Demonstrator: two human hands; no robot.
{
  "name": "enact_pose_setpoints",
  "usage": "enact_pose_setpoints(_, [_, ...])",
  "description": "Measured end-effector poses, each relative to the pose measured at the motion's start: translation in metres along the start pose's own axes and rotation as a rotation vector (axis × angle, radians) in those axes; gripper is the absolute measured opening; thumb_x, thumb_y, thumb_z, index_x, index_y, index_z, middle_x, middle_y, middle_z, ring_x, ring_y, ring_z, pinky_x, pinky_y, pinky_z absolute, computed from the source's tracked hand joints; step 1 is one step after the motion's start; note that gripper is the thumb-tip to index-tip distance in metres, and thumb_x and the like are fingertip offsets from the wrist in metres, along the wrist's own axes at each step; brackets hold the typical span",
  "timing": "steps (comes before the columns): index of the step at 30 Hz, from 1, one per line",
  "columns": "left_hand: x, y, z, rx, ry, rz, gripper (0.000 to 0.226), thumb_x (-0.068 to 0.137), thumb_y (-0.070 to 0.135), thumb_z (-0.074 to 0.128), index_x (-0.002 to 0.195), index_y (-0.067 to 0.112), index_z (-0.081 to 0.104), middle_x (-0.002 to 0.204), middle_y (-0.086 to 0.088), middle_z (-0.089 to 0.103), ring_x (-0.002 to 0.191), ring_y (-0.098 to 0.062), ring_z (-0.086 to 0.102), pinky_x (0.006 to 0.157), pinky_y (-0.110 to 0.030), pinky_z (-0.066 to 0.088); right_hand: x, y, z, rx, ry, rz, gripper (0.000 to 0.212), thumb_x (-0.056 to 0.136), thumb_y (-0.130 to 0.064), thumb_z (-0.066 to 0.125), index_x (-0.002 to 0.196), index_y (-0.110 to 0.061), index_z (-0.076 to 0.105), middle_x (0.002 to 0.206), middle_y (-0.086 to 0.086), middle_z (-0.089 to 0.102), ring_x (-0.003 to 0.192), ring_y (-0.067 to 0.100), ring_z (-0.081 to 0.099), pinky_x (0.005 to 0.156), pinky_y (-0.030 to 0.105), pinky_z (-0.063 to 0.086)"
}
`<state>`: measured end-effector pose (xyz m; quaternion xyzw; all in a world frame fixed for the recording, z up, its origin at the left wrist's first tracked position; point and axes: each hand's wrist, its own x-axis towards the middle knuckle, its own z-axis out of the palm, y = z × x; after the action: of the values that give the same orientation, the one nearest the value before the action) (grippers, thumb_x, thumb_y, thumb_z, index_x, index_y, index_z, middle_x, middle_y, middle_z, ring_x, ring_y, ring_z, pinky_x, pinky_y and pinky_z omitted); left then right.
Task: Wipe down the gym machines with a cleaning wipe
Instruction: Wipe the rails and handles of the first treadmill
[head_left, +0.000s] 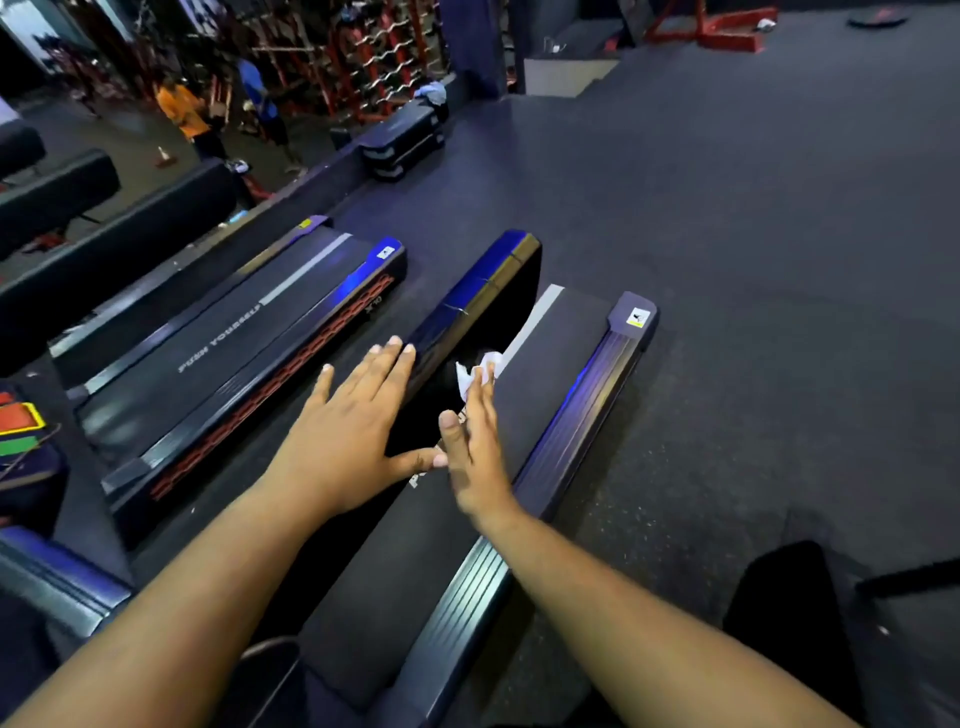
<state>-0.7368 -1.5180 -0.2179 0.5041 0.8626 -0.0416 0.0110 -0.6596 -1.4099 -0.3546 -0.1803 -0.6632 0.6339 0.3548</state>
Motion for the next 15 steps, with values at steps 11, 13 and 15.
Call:
enact_pose_setpoints(11, [-0.006,-0.001,-0.001,-0.034,0.018,0.014,0.120,0.074,0.096,0.028,0.163,0.023,-0.005,0.171,0.005,-0.008,0.157,-0.011,-0.004,0.127,-0.053,0.006,0.021,-0.010,0.010,0.491,0.228,0.342,0.079,0.095,-0.067,0.044,0.160,-0.025,0.025,0.159,-0.009,0.031,0.138,-0.009,0.035,0.110,0.017,0.033])
enact_pose_setpoints(13, [-0.006,-0.002,0.000,-0.042,0.030,0.024,0.120,0.073,0.097,0.022,0.163,0.022,-0.002,0.171,0.004,-0.005,0.157,-0.012,-0.003,0.126,-0.055,0.006,-0.029,-0.006,0.036,0.525,0.120,0.287,0.094,0.083,-0.075,0.059,0.158,-0.028,0.025,0.161,-0.012,0.033,0.142,-0.006,0.034,0.118,0.022,0.027])
enact_pose_setpoints(15, [-0.008,-0.002,0.001,-0.056,0.035,0.029,0.119,0.072,0.095,0.020,0.164,0.022,-0.001,0.171,0.004,-0.004,0.157,-0.011,-0.003,0.126,-0.054,0.005,-0.034,-0.010,0.043,0.458,0.113,0.257,0.101,0.077,-0.080,0.062,0.155,-0.032,0.020,0.164,-0.009,0.026,0.150,0.002,0.023,0.125,0.029,0.020])
